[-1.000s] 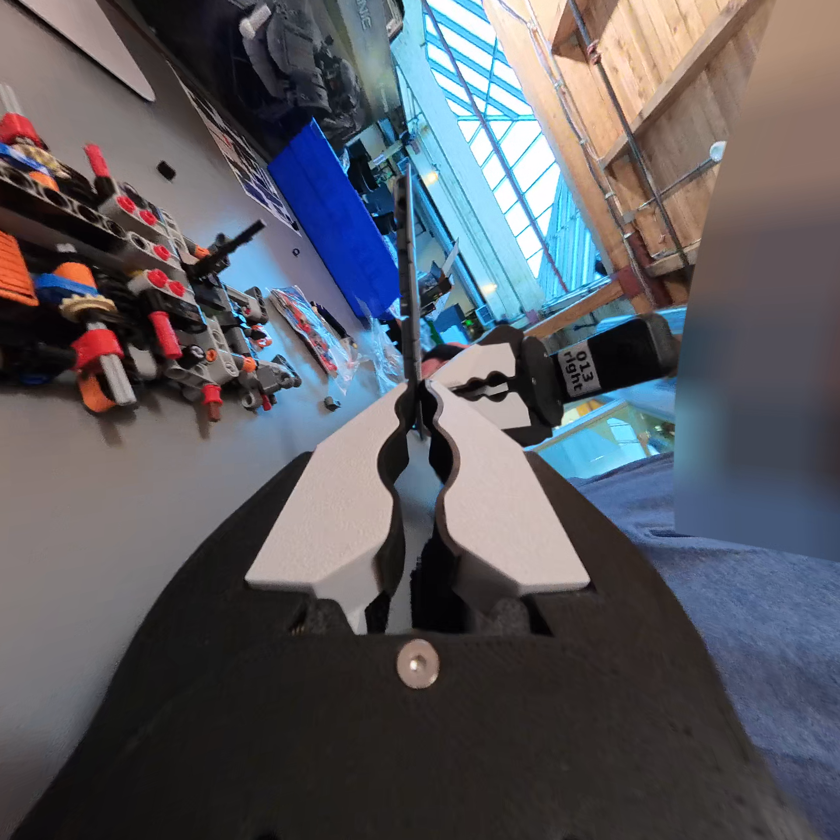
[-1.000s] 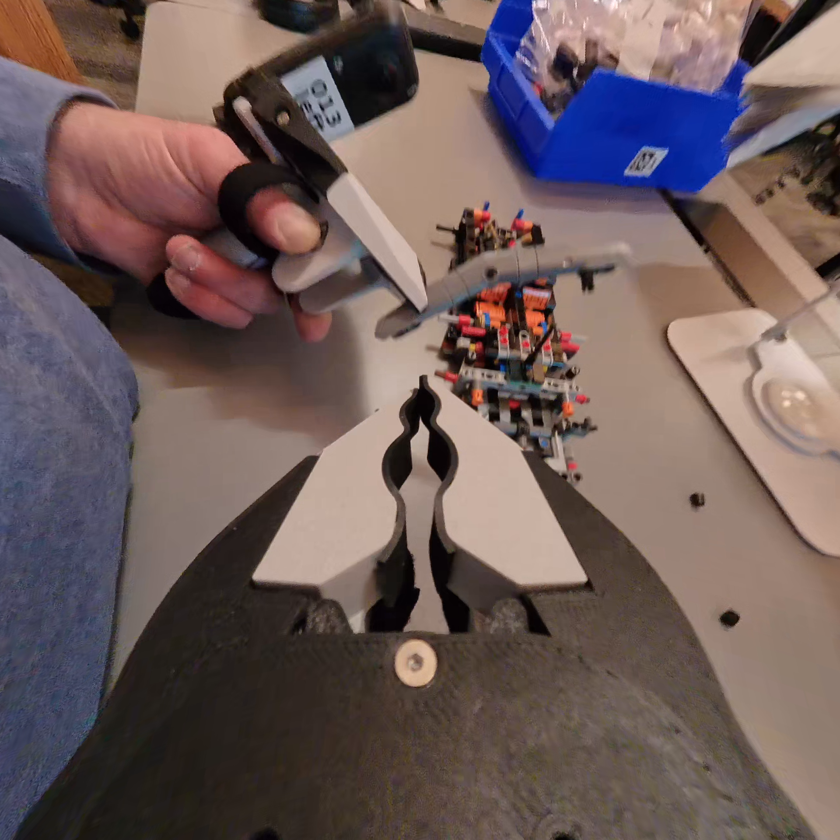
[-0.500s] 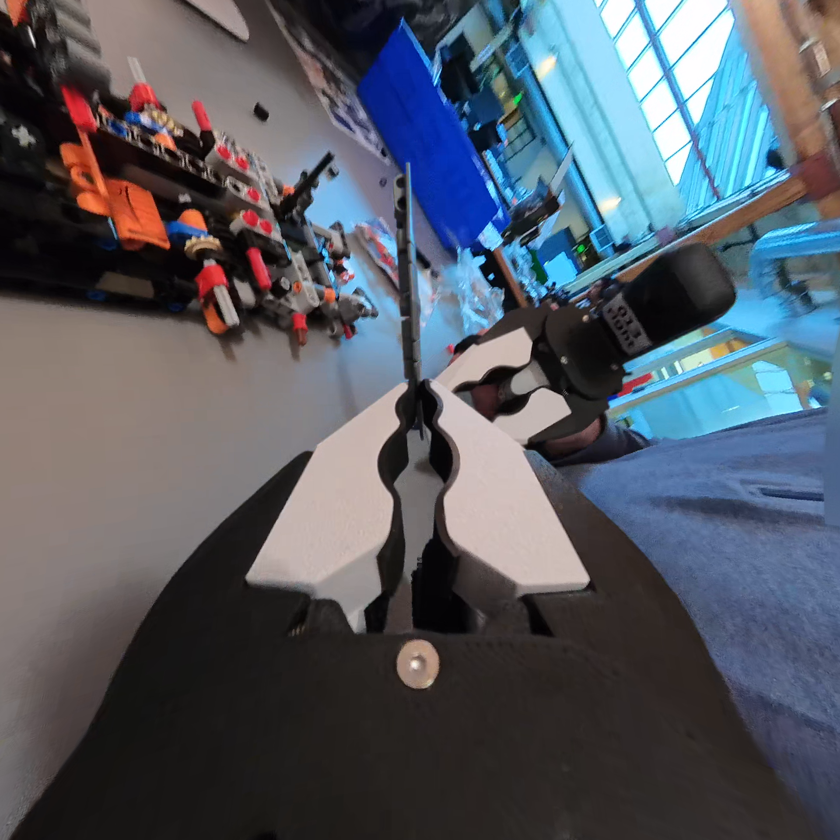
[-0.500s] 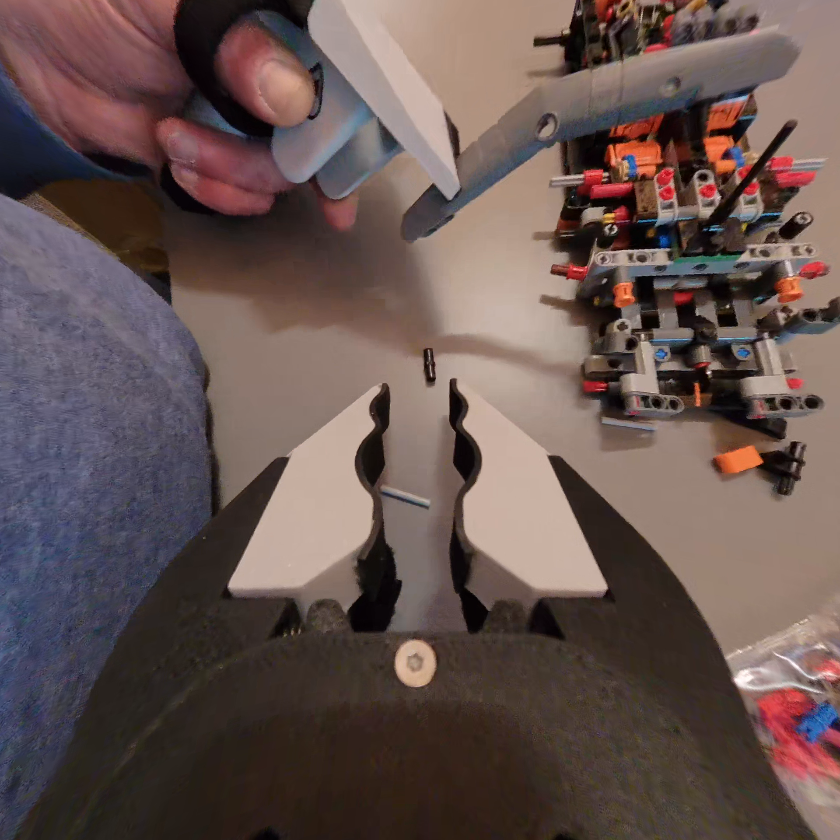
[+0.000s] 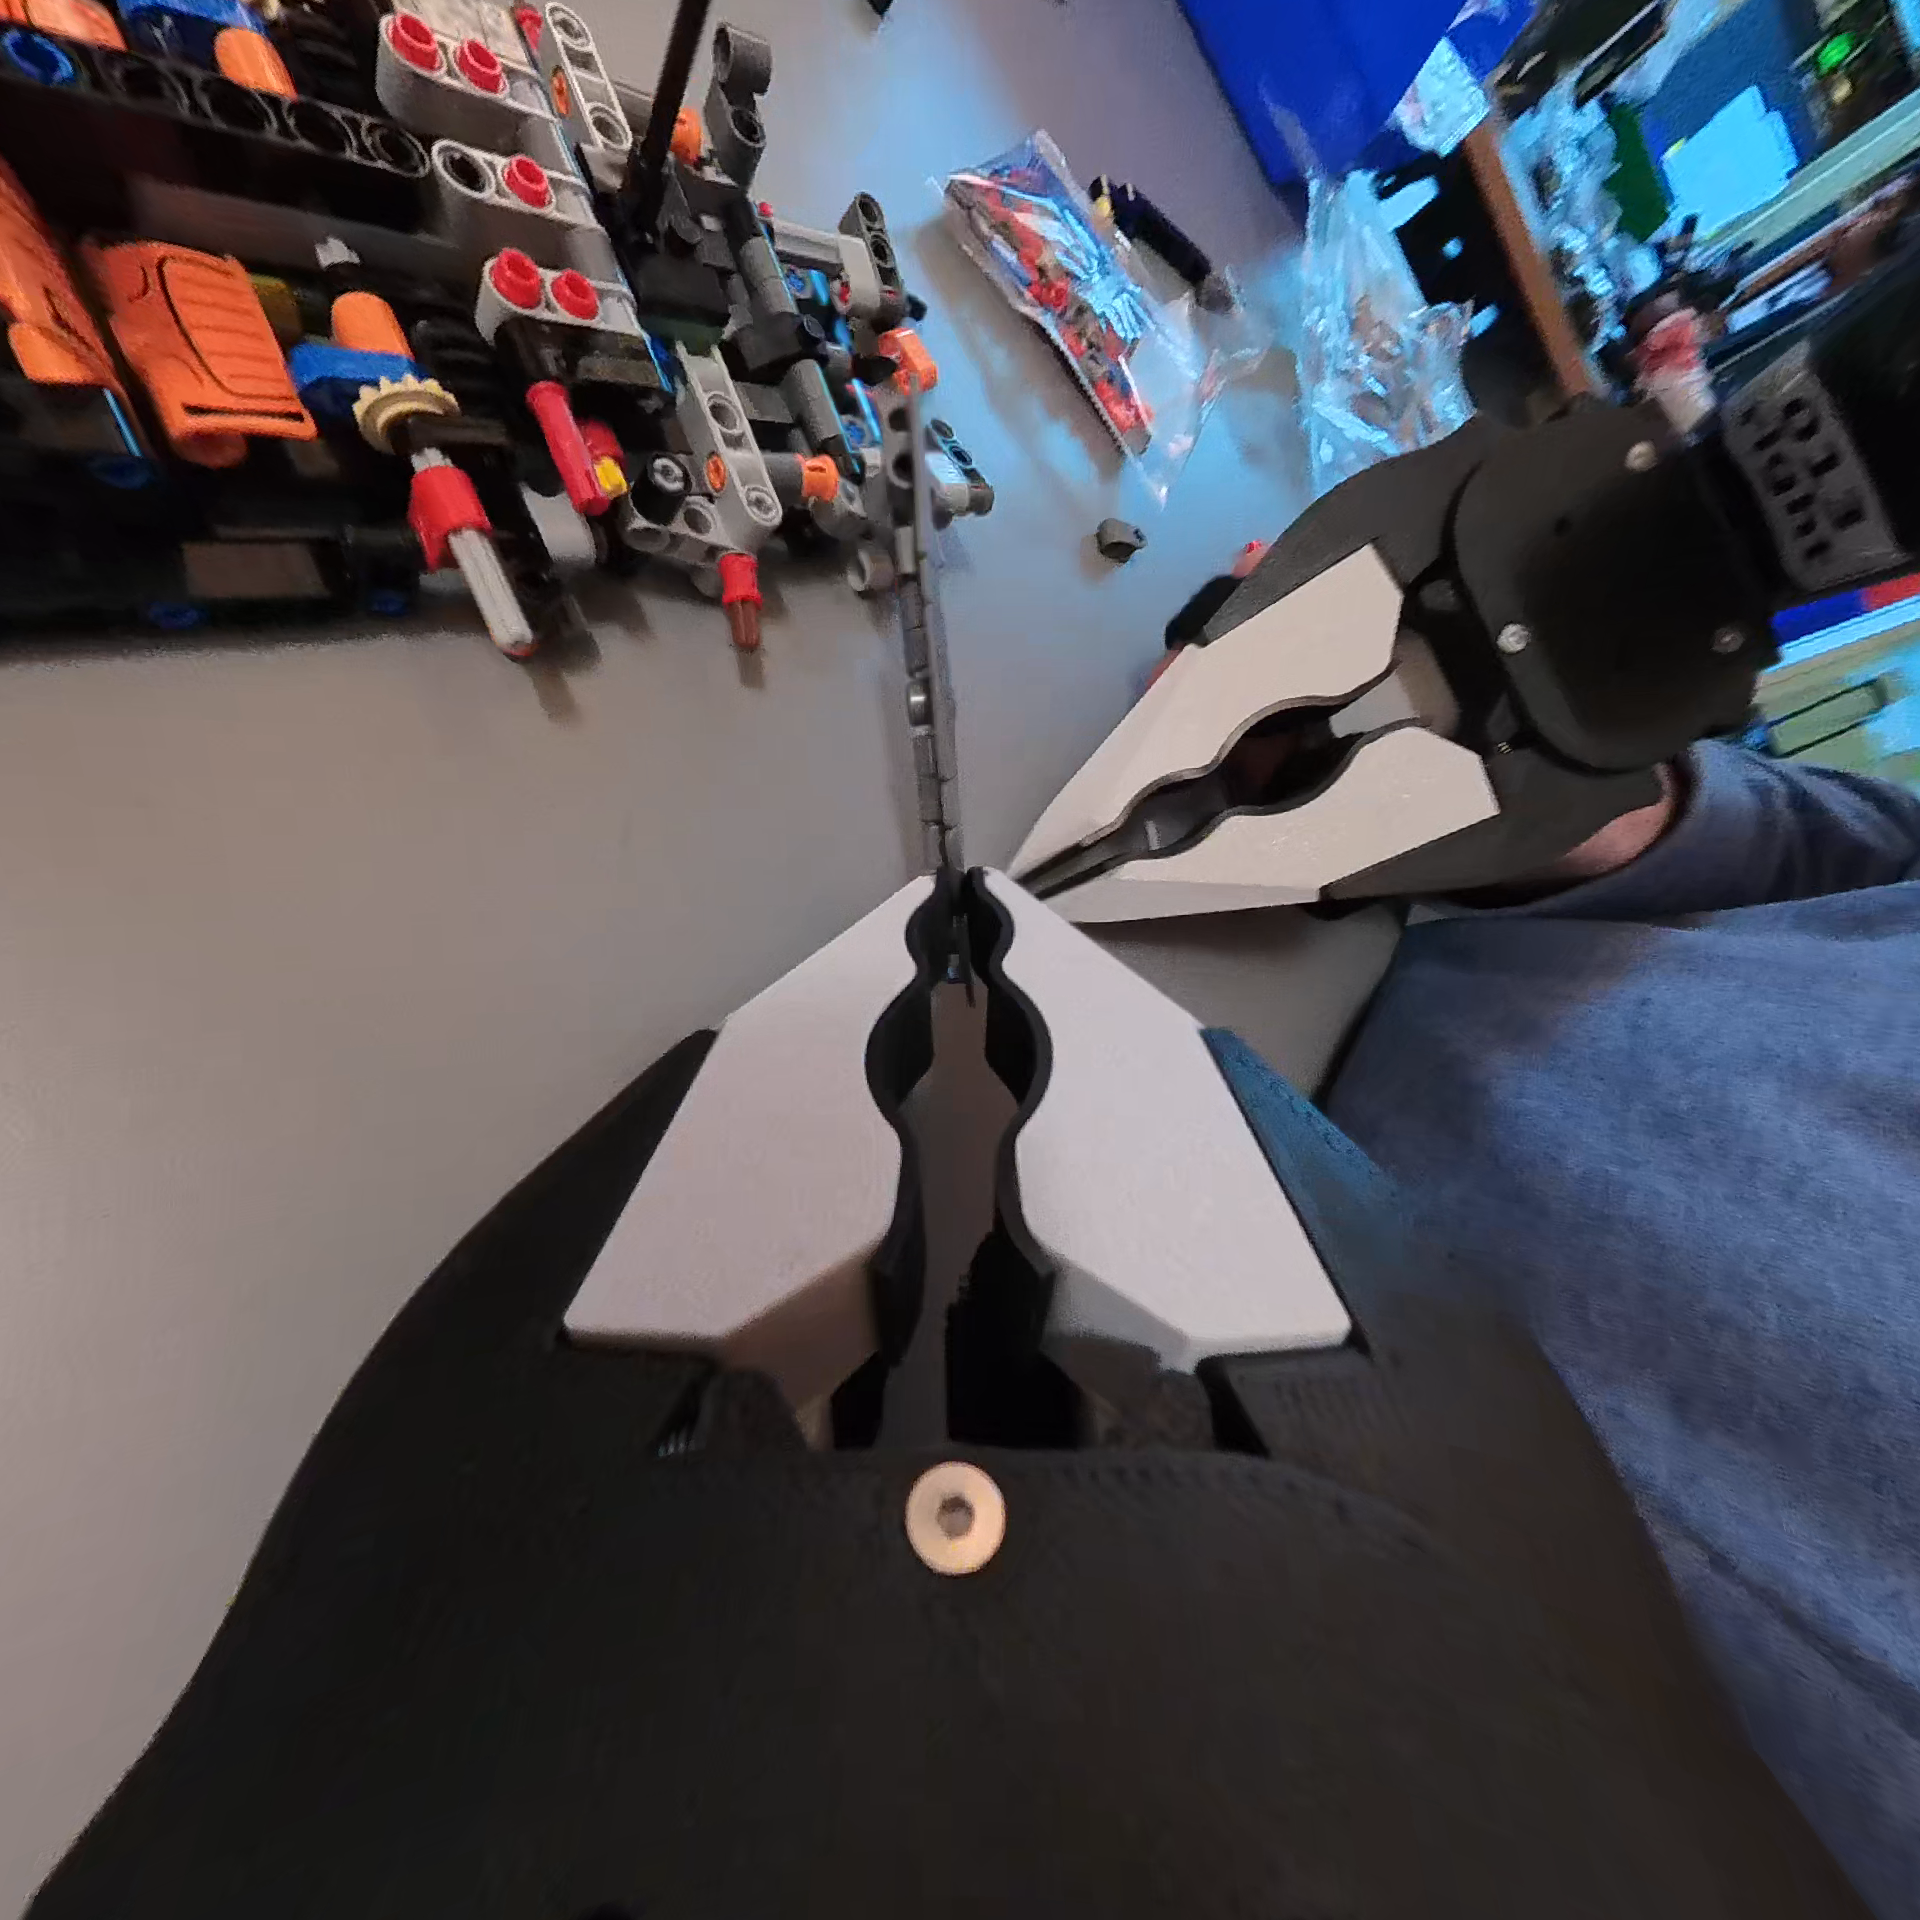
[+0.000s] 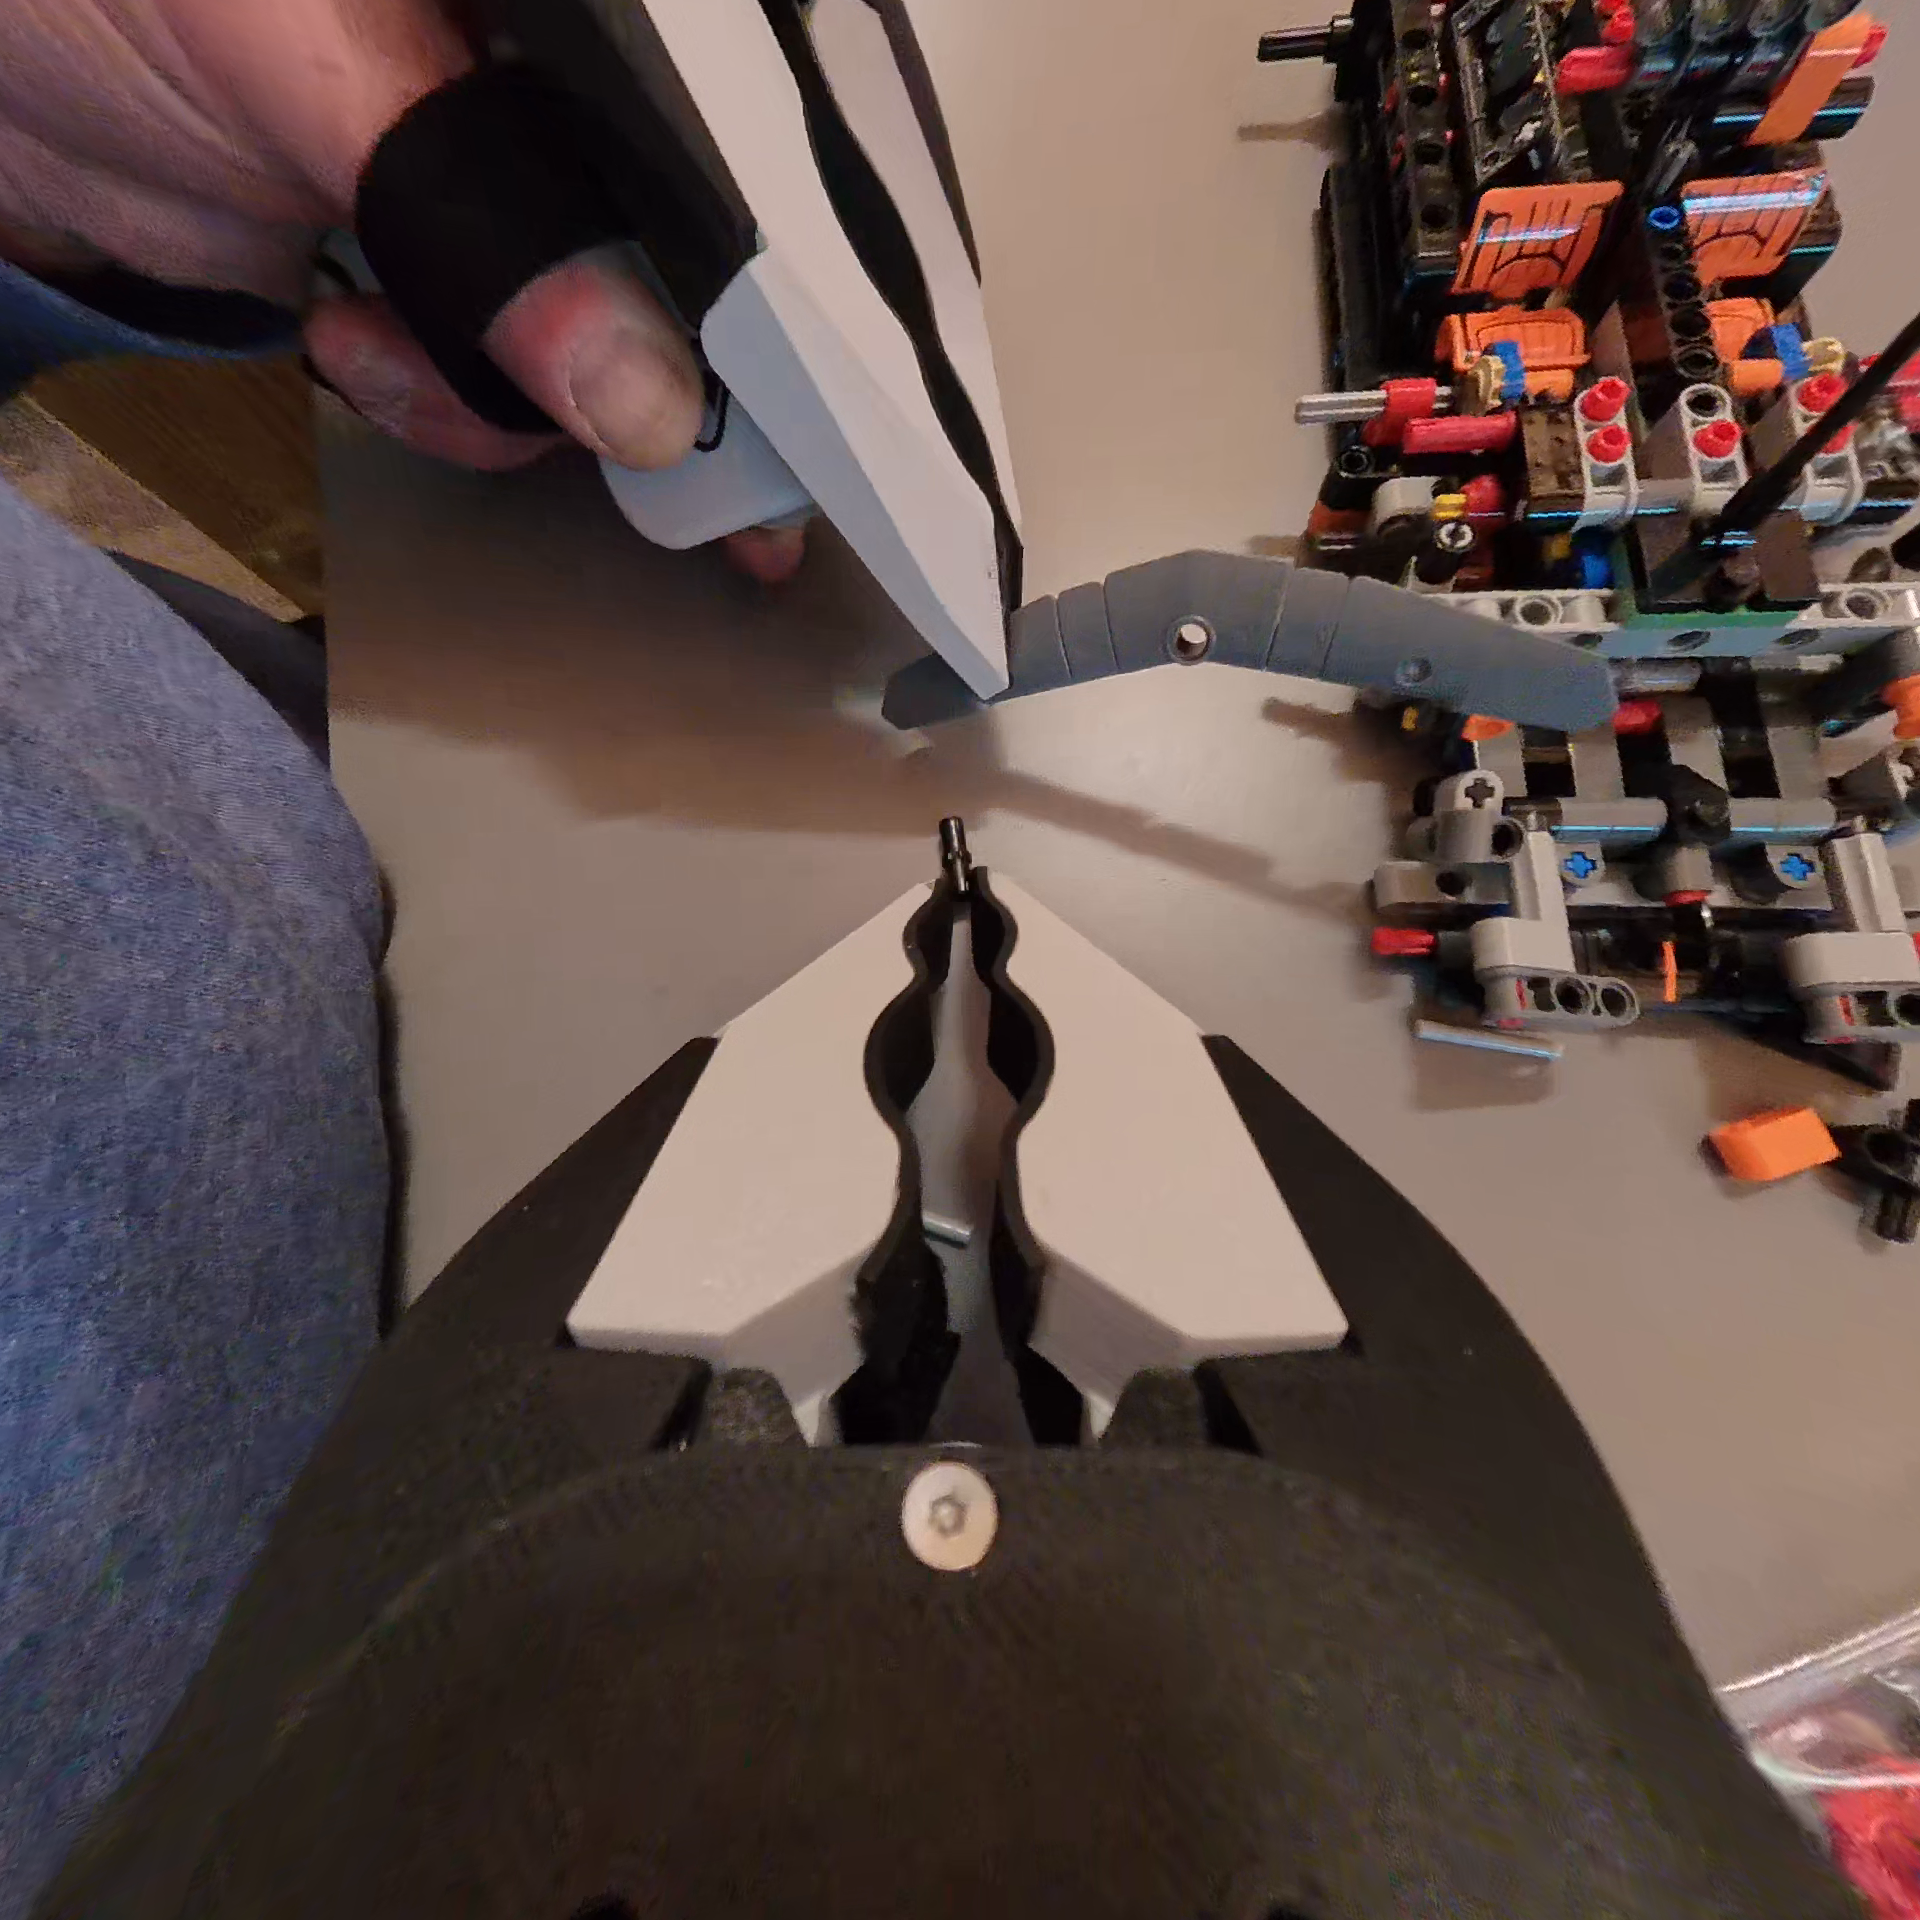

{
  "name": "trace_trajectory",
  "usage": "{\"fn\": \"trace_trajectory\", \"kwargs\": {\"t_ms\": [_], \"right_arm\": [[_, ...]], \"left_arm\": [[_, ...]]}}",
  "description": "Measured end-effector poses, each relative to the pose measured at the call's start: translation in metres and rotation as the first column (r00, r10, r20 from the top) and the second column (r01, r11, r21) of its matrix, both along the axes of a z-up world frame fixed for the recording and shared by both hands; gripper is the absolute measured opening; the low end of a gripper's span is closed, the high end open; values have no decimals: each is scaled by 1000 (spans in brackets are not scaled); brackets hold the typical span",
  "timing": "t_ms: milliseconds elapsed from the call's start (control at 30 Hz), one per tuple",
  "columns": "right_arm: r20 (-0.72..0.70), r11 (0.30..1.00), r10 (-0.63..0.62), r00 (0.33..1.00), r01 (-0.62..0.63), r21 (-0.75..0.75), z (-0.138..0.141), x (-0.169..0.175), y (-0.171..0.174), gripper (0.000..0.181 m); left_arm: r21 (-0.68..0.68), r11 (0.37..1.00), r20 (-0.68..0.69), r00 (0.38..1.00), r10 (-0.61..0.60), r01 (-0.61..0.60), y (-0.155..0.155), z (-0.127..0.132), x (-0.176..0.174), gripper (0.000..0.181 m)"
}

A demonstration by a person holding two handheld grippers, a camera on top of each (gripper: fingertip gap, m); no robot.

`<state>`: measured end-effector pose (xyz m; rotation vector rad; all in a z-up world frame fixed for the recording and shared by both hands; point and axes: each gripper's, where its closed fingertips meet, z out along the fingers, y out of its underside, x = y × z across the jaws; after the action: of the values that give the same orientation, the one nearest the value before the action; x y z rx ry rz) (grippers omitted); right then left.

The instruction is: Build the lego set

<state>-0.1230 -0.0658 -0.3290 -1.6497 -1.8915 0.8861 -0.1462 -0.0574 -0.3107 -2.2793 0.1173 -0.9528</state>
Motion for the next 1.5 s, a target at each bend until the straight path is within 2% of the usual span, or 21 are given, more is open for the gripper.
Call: {"fn": "trace_trajectory", "kwargs": {"t_ms": [233, 333, 400, 467, 533, 633, 667, 733, 800, 933, 1067, 1133, 1233, 1367, 1433, 1500], "right_arm": [[-72, 990, -21, 997, 11, -142, 16, 6, 7, 0], [-95, 979, -28, 995, 8, -202, 23, 8, 8, 0], [-109, 970, -30, 994, 3, -245, 28, 8, 8, 0], [-124, 953, -34, 992, -5, -301, 36, 8, 8, 1], [-140, 933, -34, 990, -19, -359, 44, 7, 6, 1], [-146, 911, -26, 989, -36, -411, 51, 7, 4, 0], [-147, 904, -26, 989, -40, -426, 53, 8, 4, 0], [-151, 896, -30, 988, -40, -442, 57, 9, 6, 1], [-153, 884, -25, 988, -50, -464, 59, 11, 6, 1], [-150, 866, -19, 989, -59, -496, 59, 12, 6, 1], [-154, 851, -10, 988, -72, -520, 61, 13, 7, 1], [-147, 847, -5, 989, -74, -526, 61, 14, 8, 1], [-149, 841, 11, 989, -90, -534, 63, 14, 5, 1], [-148, 837, 6, 989, -86, -540, 64, 15, 6, 1], [-168, 832, -15, 986, -81, -548, 67, 13, 9, 1], [-221, 841, -37, 974, -90, -534, 75, 12, 12, 5]], "left_arm": [[61, 998, -256, 967, -7, 24, 4, -6, -7, 9], [119, 992, -359, 933, 15, 30, 5, -5, -15, 34], [246, 967, -502, 862, 72, 62, 8, 7, -24, 45], [361, 914, -579, 813, 65, 184, 5, 25, -12, 43], [476, 818, -631, 773, 61, 324, 2, 46, 9, 39], [483, 722, -759, 647, 65, 495, 0, 48, 27, 28], [475, 706, -785, 616, 69, 525, 0, 47, 29, 22], [494, 671, -793, 602, 88, 553, 1, 51, 32, 12], [466, 679, -814, 575, 79, 567, 3, 46, 31, 9], [466, 657, -827, 555, 87, 592, 1, 45, 34, 5], [461, 653, -836, 541, 92, 601, 2, 44, 30, 10], [464, 626, -838, 539, 82, 627, 0, 46, 34, 11], [449, 615, -855, 511, 87, 649, 1, 45, 36, 5], [459, 609, -851, 517, 92, 647, 2, 45, 36, 4], [468, 623, -838, 538, 89, 626, 2, 46, 35, 2], [523, 641, -779, 621, 91, 562, 4, 53, 34, 2]]}}
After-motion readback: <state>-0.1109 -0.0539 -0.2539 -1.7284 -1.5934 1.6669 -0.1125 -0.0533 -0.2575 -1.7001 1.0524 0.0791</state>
